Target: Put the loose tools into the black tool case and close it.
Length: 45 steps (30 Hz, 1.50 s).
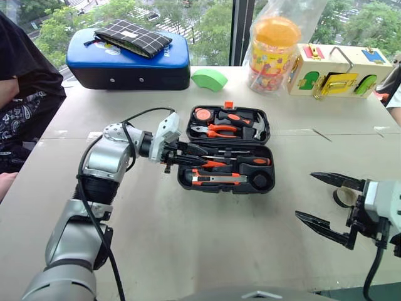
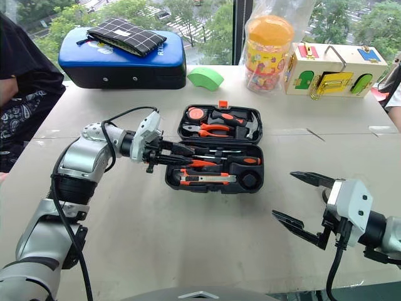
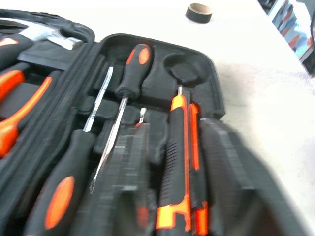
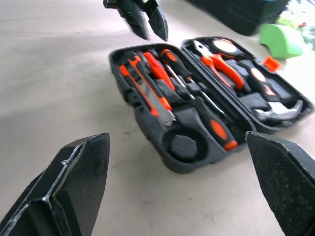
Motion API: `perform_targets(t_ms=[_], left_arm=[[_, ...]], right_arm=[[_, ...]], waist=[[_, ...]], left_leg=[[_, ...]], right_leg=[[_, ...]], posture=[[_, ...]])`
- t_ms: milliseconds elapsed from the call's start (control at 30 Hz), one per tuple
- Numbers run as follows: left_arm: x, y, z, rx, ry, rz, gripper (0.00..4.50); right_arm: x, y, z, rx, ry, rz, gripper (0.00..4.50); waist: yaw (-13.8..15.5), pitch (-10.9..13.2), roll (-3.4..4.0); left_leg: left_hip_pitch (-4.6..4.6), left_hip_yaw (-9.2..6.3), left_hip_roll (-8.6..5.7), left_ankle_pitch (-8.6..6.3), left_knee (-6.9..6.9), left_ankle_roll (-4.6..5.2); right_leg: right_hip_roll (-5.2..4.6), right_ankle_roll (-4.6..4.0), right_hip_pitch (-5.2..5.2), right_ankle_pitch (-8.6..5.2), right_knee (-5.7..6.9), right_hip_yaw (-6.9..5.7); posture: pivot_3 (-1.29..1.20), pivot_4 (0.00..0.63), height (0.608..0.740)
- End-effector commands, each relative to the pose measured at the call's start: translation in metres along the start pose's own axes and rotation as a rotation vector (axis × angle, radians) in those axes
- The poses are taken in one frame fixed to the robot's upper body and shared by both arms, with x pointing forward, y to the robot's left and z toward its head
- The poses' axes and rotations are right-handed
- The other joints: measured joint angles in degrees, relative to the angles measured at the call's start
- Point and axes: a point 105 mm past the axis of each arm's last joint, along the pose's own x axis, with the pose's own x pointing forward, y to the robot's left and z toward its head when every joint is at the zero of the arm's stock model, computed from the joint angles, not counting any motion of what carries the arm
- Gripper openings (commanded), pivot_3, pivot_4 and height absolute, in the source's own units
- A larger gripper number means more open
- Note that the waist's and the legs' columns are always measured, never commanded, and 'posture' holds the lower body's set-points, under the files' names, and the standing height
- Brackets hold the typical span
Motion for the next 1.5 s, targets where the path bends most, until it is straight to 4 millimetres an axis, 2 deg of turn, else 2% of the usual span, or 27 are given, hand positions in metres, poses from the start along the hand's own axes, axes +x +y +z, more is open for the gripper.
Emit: perform_targets(t_ms=[33, 233, 400, 533, 633, 667, 733, 767, 833, 867, 900, 967, 1000, 1067, 1100, 1133, 1300, 1333, 1400, 1500], left_arm=[[0.007, -0.005, 0.006, 0.026, -0.009, 0.030, 0.06], [0.031, -0.001, -0.056, 0.047, 0.202, 0.169, 0.06], [0.039, -0.008, -0.072, 0.144, 0.258, 0.124, 0.06], [0.043, -0.008, -0.077, 0.217, 0.266, 0.118, 0.06], [0.044, -0.005, -0.061, 0.216, 0.142, 0.155, 0.06], [0.043, -0.004, -0.048, 0.190, 0.064, 0.172, 0.06], [0.030, -0.009, -0.009, 0.116, -0.144, 0.152, 0.06], [0.022, -0.013, 0.006, 0.084, -0.218, 0.134, 0.29], [0.008, -0.033, 0.027, 0.035, -0.278, 0.027, 0.82], [0.005, -0.043, 0.032, 0.017, -0.280, -0.024, 1.30], [0.004, -0.050, 0.035, 0.003, -0.277, -0.057, 1.51], [0.008, -0.066, 0.042, -0.019, -0.264, -0.124, 2.67], [0.009, -0.073, 0.045, -0.024, -0.259, -0.149, 2.99], [0.014, -0.085, 0.051, -0.020, -0.257, -0.187, 3.69], [0.016, -0.088, 0.054, -0.016, -0.257, -0.194, 4.30], [0.018, -0.091, 0.055, -0.009, -0.257, -0.199, 4.47], [0.027, -0.097, 0.053, 0.017, -0.254, -0.165, 4.47], [0.028, -0.098, 0.052, 0.019, -0.250, -0.161, 4.50], [0.028, -0.100, 0.052, 0.017, -0.255, -0.146, 4.50], [0.028, -0.101, 0.054, 0.014, -0.261, -0.120, 4.50]], right_arm=[[0.000, 0.000, 0.004, -0.023, -0.002, 0.004, 4.50], [0.002, 0.001, 0.004, -0.019, -0.003, 0.003, 4.50], [0.002, 0.002, 0.004, -0.016, 0.003, 0.002, 4.50], [0.000, 0.000, 0.002, -0.015, 0.018, -0.013, 4.50], [-0.002, -0.002, -0.001, -0.009, 0.033, -0.049, 4.50], [-0.003, -0.004, -0.002, -0.005, 0.039, -0.073, 4.50], [-0.013, -0.016, -0.011, -0.009, 0.100, -0.194, 4.50], [-0.019, -0.021, -0.015, 0.001, 0.122, -0.244, 4.50], [-0.031, -0.028, -0.026, 0.065, 0.197, -0.336, 4.50], [-0.035, -0.030, -0.030, 0.088, 0.226, -0.362, 4.50], [-0.037, -0.030, -0.033, 0.100, 0.244, -0.376, 4.50], [-0.045, -0.036, -0.053, 0.100, 0.424, -0.439, 4.50], [-0.050, -0.039, -0.062, 0.100, 0.498, -0.468, 4.50], [-0.048, -0.040, -0.075, 0.165, 0.558, -0.448, 4.50], [-0.047, -0.039, -0.078, 0.197, 0.567, -0.432, 4.50], [-0.045, -0.040, -0.082, 0.232, 0.577, -0.424, 4.50], [-0.036, -0.056, -0.113, 0.378, 0.644, -0.435, 4.50], [-0.035, -0.058, -0.117, 0.404, 0.653, -0.439, 3.93], [-0.036, -0.061, -0.127, 0.452, 0.687, -0.446, 3.36], [-0.041, -0.066, -0.138, 0.481, 0.743, -0.474, 1.92]], waist=[[0.02, 0.01, -0.01], [0.16, -0.08, -0.01], [0.37, -0.47, 0.10], [0.41, -0.78, 0.31], [0.64, -0.91, 0.48], [0.70, -0.90, 0.48], [0.77, -0.84, 0.46], [0.77, -0.77, 0.39], [0.31, -0.56, 0.16], [0.24, -0.56, 0.17], [0.02, -0.58, 0.22], [-0.28, -0.59, 0.39], [-0.31, -0.59, 0.45], [-0.28, -0.53, 0.39], [-0.26, -0.50, 0.35], [-0.18, -0.50, 0.34], [-0.05, -0.45, 0.30], [0.02, -0.44, 0.31], [0.06, -0.41, 0.30], [-0.07, -0.44, 0.23]], left_leg=[[0.00, 0.00, 0.00, 0.01, 0.02, -0.02], [0.04, 0.00, 0.00, 0.00, -0.01, -0.01], [0.05, 0.01, 0.00, -0.15, 0.00, -0.20], [0.06, 0.01, 0.00, -0.16, 0.01, -0.19], [0.06, 0.01, -0.01, -0.16, 0.01, -0.18], [0.06, 0.01, -0.01, -0.16, 0.01, -0.18], [0.04, 0.00, -0.01, -0.15, 0.03, -0.15], [0.00, 0.00, -0.01, -0.13, 0.04, -0.14], [-0.06, -0.04, 0.00, -0.04, 0.07, -0.16], [-0.08, -0.08, 0.02, 0.12, 0.06, -0.25], [-0.07, -0.08, 0.02, 0.13, 0.05, -0.25], [-0.01, -0.04, 0.01, 0.13, 0.03, -0.26], [0.00, -0.04, 0.01, 0.13, 0.03, -0.26], [0.01, 0.00, 0.00, 0.11, 0.04, -0.30], [0.01, -0.01, 0.00, 0.05, 0.05, -0.41], [0.01, -0.02, 0.01, 0.05, 0.06, -0.45], [0.02, -0.01, -0.01, 0.16, 0.05, -0.27], [0.02, -0.01, -0.01, 0.16, 0.02, -0.27], [0.01, -0.01, -0.01, 0.16, 0.00, -0.27], [0.01, -0.01, 0.00, 0.16, 0.00, -0.28]], right_leg=[[0.00, -0.01, 0.00, -0.01, 0.00, 0.00], [0.00, -0.04, 0.01, -0.02, 0.02, 0.04], [-0.04, -0.07, 0.02, -0.03, 0.00, 0.07], [-0.05, -0.08, 0.02, -0.03, 0.01, 0.07], [-0.07, -0.08, 0.03, -0.03, 0.01, 0.07], [-0.07, -0.08, 0.03, -0.03, 0.01, 0.06], [-0.08, -0.08, 0.03, -0.04, 0.02, 0.04], [-0.07, -0.07, 0.01, -0.04, 0.03, 0.04], [-0.07, -0.07, -0.04, -0.04, 0.02, -0.03], [-0.06, -0.07, -0.04, -0.04, 0.03, -0.10], [-0.06, -0.07, -0.04, -0.04, 0.02, -0.10], [-0.05, -0.07, 0.00, -0.04, 0.03, -0.07], [-0.05, -0.07, 0.01, -0.04, 0.02, -0.06], [-0.05, -0.07, 0.02, -0.05, 0.03, -0.02], [-0.03, -0.07, 0.02, -0.05, 0.04, -0.04], [0.00, -0.07, 0.02, -0.05, 0.04, -0.04], [0.04, -0.08, 0.05, -0.05, 0.03, -0.02], [0.08, -0.08, 0.05, -0.05, 0.00, -0.03], [0.09, -0.08, 0.04, -0.05, -0.01, -0.04], [0.11, -0.08, 0.04, -0.05, 0.00, -0.03]], posture=[[0.00, 0.150, 0.740], [0.00, 0.150, 0.740], [0.00, 0.150, 0.740], [0.00, 0.150, 0.740], [0.00, 0.150, 0.740], [0.00, 0.150, 0.740], [0.00, 0.150, 0.740], [0.00, 0.150, 0.740], [0.00, 0.150, 0.740], [0.00, 0.150, 0.740], [0.00, 0.150, 0.740], [0.00, 0.150, 0.740], [0.00, 0.150, 0.740], [0.00, 0.150, 0.740], [0.00, 0.150, 0.740], [0.00, 0.150, 0.740], [0.00, 0.150, 0.740], [0.00, 0.150, 0.740], [0.00, 0.150, 0.740], [0.00, 0.150, 0.740]])
